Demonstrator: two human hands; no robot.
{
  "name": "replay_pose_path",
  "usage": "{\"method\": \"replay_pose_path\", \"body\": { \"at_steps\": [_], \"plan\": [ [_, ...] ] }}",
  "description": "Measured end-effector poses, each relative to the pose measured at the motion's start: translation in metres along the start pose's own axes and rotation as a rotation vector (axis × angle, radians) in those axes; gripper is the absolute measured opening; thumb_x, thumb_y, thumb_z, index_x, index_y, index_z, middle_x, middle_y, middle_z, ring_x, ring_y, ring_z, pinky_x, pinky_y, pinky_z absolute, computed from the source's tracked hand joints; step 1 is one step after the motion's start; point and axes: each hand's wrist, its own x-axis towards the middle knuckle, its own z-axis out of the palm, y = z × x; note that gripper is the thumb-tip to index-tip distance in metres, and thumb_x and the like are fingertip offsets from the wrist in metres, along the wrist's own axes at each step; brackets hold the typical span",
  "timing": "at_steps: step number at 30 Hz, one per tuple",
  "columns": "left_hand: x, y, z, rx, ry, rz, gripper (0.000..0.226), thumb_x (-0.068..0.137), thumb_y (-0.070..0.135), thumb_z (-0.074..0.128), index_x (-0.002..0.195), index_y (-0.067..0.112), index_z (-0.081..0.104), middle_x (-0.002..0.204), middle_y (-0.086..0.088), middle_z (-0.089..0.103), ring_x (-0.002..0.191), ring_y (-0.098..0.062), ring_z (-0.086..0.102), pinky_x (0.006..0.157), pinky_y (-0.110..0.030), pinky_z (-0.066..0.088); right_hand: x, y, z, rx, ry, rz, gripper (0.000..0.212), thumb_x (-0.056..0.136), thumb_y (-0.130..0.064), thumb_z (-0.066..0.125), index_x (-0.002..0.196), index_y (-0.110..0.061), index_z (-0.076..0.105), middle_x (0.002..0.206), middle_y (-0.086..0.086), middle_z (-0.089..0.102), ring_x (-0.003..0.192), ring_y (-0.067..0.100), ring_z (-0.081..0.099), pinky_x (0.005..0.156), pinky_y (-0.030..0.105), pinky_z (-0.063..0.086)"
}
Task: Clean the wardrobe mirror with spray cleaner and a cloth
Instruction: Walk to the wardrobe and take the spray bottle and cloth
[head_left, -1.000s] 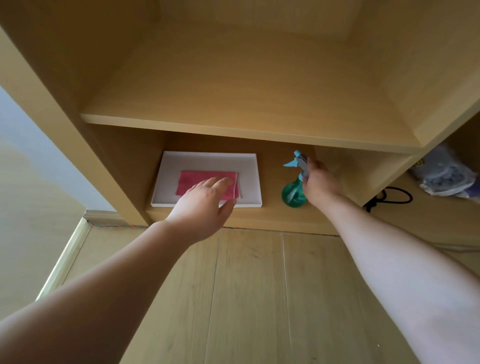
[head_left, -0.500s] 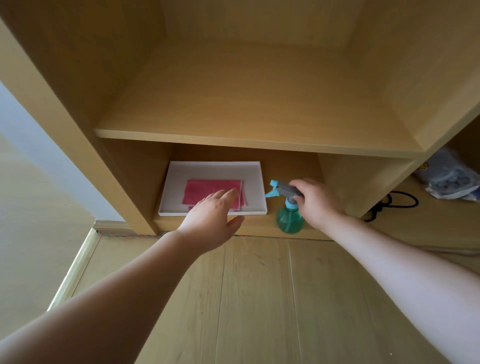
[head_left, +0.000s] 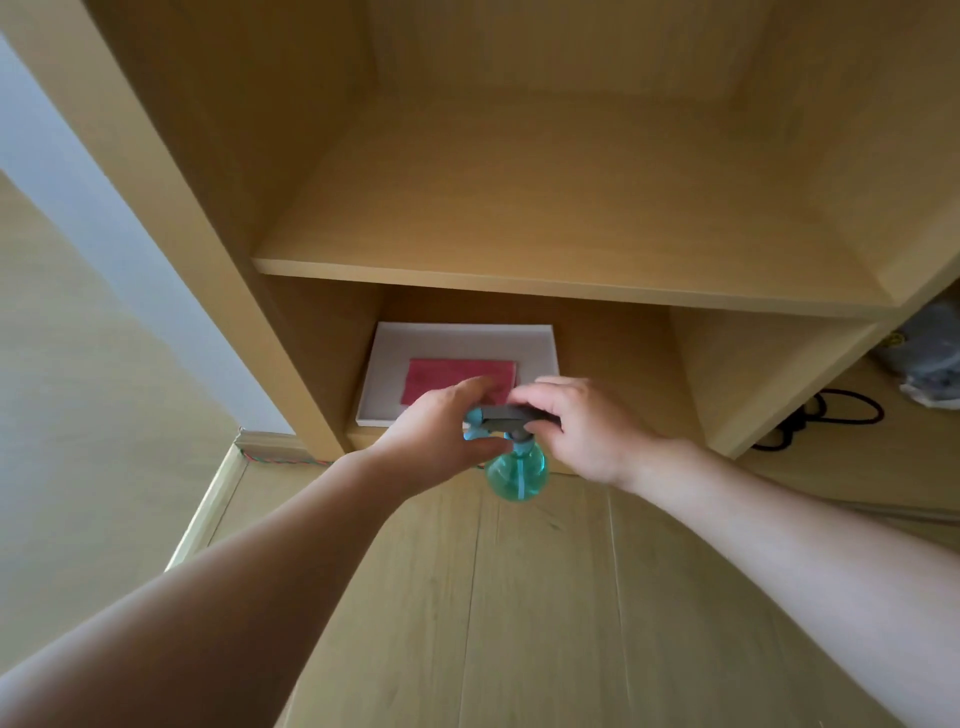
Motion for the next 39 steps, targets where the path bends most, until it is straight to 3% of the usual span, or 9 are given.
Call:
{"method": "replay_pose_path", "body": {
  "at_steps": [3, 6, 14, 21, 26, 29, 32, 36, 39],
  "plan": [
    [-0.003, -0.001, -0.005, -0.056, 0.028, 0.009, 0.032, 0.079, 0.032, 0.076, 0.109, 0.026, 0.064, 0.088, 0.015, 0.065, 0.078, 0.006, 0.06, 0.065, -0.01, 0.046, 0.004, -0.006, 0.002, 0.0, -0.014, -0.031, 0.029, 0.088, -0.001, 0.059, 0.113, -0.015, 0.068, 0.101, 0.003, 0.066, 0.093, 0.023, 0.058, 0.081, 0.042, 0.048],
    [-0.006, -0.003, -0.008, -0.082, 0.025, -0.006, 0.021, 0.08, 0.031, 0.076, 0.099, 0.026, 0.069, 0.077, 0.018, 0.062, 0.071, 0.01, 0.058, 0.058, -0.006, 0.042, 0.006, -0.008, 0.005, 0.01, -0.013, -0.055, 0.028, 0.088, -0.001, 0.059, 0.112, -0.012, 0.068, 0.1, 0.006, 0.066, 0.091, 0.024, 0.059, 0.08, 0.041, 0.048],
    [-0.016, -0.016, -0.016, -0.08, 0.036, -0.105, 0.016, 0.08, 0.032, 0.076, 0.091, 0.021, 0.074, 0.079, 0.005, 0.068, 0.072, -0.017, 0.064, 0.07, -0.038, 0.056, 0.021, -0.004, 0.019, 0.067, -0.01, -0.082, 0.025, 0.088, -0.007, 0.067, 0.112, -0.009, 0.067, 0.096, 0.004, 0.066, 0.085, 0.02, 0.059, 0.078, 0.039, 0.051],
    [-0.03, -0.04, -0.035, -0.057, 0.133, -0.221, 0.012, 0.078, 0.031, 0.078, 0.075, 0.036, 0.067, 0.07, 0.009, 0.064, 0.061, 0.001, 0.057, 0.049, -0.01, 0.041, 0.042, 0.008, 0.045, 0.066, -0.014, -0.087, 0.027, 0.094, -0.033, 0.059, 0.11, -0.012, 0.067, 0.094, 0.002, 0.065, 0.084, 0.017, 0.059, 0.074, 0.038, 0.052],
    [-0.042, -0.058, -0.05, -0.028, 0.199, -0.281, 0.01, 0.078, 0.029, 0.077, 0.076, 0.026, 0.068, 0.064, 0.009, 0.059, 0.054, -0.001, 0.052, 0.046, -0.008, 0.038, 0.07, 0.037, 0.074, -0.078, -0.055, 0.103, 0.036, 0.099, -0.034, 0.045, 0.126, -0.016, 0.06, 0.123, 0.004, 0.06, 0.112, 0.024, 0.057, 0.093, 0.036, 0.047],
    [-0.048, -0.066, -0.055, -0.012, 0.227, -0.304, 0.01, 0.079, 0.029, 0.076, 0.08, 0.021, 0.07, 0.061, 0.009, 0.055, 0.053, -0.006, 0.047, 0.044, -0.009, 0.035, 0.091, 0.053, 0.095, -0.195, -0.222, 0.304, 0.052, 0.101, -0.044, 0.036, 0.148, -0.021, 0.035, 0.157, 0.005, 0.028, 0.143, 0.026, 0.029, 0.113, 0.04, 0.029],
    [-0.052, -0.072, -0.059, -0.013, 0.225, -0.317, 0.007, 0.08, 0.03, 0.075, 0.081, 0.026, 0.069, 0.06, 0.012, 0.054, 0.05, -0.003, 0.048, 0.043, -0.007, 0.034, 0.112, 0.063, 0.117, -0.256, -0.298, 0.402, 0.059, 0.101, -0.047, 0.033, 0.153, -0.023, 0.019, 0.162, 0.007, 0.013, 0.148, 0.029, 0.016, 0.116, 0.045, 0.023],
    [-0.058, -0.078, -0.064, -0.035, 0.246, -0.319, 0.008, 0.08, 0.027, 0.075, 0.081, 0.03, 0.068, 0.063, 0.014, 0.059, 0.059, 0.012, 0.053, 0.048, -0.004, 0.036, 0.135, 0.072, 0.14, -0.268, -0.314, 0.456, 0.061, 0.101, -0.047, 0.035, 0.154, -0.024, 0.016, 0.161, 0.013, 0.016, 0.146, 0.034, 0.021, 0.112, 0.045, 0.032],
    [-0.06, -0.083, -0.066, -0.097, 0.267, -0.337, 0.008, 0.079, 0.029, 0.075, 0.081, 0.032, 0.068, 0.069, 0.013, 0.064, 0.064, 0.003, 0.058, 0.053, -0.004, 0.039, 0.146, 0.083, 0.155, -0.319, -0.333, 0.519, 0.064, 0.1, -0.051, 0.034, 0.155, -0.026, 0.011, 0.162, 0.014, 0.007, 0.146, 0.039, 0.017, 0.113, 0.049, 0.031]
  ]
}}
